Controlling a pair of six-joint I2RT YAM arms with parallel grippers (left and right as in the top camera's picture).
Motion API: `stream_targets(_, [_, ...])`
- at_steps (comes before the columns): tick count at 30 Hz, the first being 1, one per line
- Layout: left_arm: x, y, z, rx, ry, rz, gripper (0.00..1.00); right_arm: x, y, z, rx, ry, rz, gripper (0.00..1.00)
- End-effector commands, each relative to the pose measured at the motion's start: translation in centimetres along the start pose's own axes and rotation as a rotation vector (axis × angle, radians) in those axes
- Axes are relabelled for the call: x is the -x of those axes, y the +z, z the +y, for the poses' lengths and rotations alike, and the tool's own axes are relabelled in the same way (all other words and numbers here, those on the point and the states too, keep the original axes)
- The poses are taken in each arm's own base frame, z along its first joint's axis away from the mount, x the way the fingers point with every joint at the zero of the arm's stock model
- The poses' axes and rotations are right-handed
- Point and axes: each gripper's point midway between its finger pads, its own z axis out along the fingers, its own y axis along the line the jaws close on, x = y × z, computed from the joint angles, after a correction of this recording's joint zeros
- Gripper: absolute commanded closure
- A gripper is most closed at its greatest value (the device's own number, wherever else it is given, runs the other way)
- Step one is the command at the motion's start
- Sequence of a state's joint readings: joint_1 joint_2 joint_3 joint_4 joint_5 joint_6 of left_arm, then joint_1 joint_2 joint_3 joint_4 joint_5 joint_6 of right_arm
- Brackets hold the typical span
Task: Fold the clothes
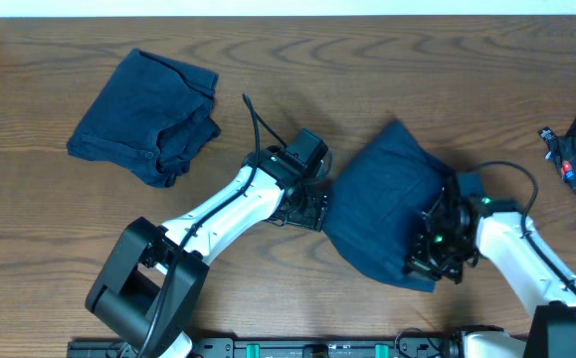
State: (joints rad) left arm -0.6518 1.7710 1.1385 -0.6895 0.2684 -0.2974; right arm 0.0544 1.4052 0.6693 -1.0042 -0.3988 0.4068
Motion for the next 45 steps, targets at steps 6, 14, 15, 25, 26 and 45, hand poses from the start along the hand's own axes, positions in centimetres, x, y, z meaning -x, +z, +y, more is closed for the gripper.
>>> stream_targets(6, [-0.2, -0.1, -0.2, -0.009, 0.014, 0.003, 0.27, 4.3, -7.5, -1.9, -0.289, -0.073, -0.208, 0.99])
stream_targets(14, [-0.7, -0.3, -2.6, -0.152, 0.022, 0.039, 0.20, 4.9, -5.2, -5.3, -0.391, 0.137, -0.277, 0.99])
stream_targets(15, [-0.7, -0.4, -3.0, -0.175, 0.025, 0.040, 0.19, 4.8, -4.7, -5.7, -0.396, 0.151, -0.278, 0.99])
stream_targets(25, [-0.7, -0.5, -8.6, -0.406, 0.131, 0.016, 0.18, 3.9, -2.9, -5.9, -0.365, 0.168, -0.240, 0.99])
stream_targets(26, [-0.7, -0.4, -9.3, -0.421, 0.154, 0.001, 0.18, 3.9, -2.9, -5.9, -0.364, 0.168, -0.240, 0.99])
stream_targets(45, [-2.8, 3.7, -1.9, -0.091, 0.147, 0.129, 0.81, 3.6, -2.4, -4.7, -0.301, 0.067, -0.193, 0.99])
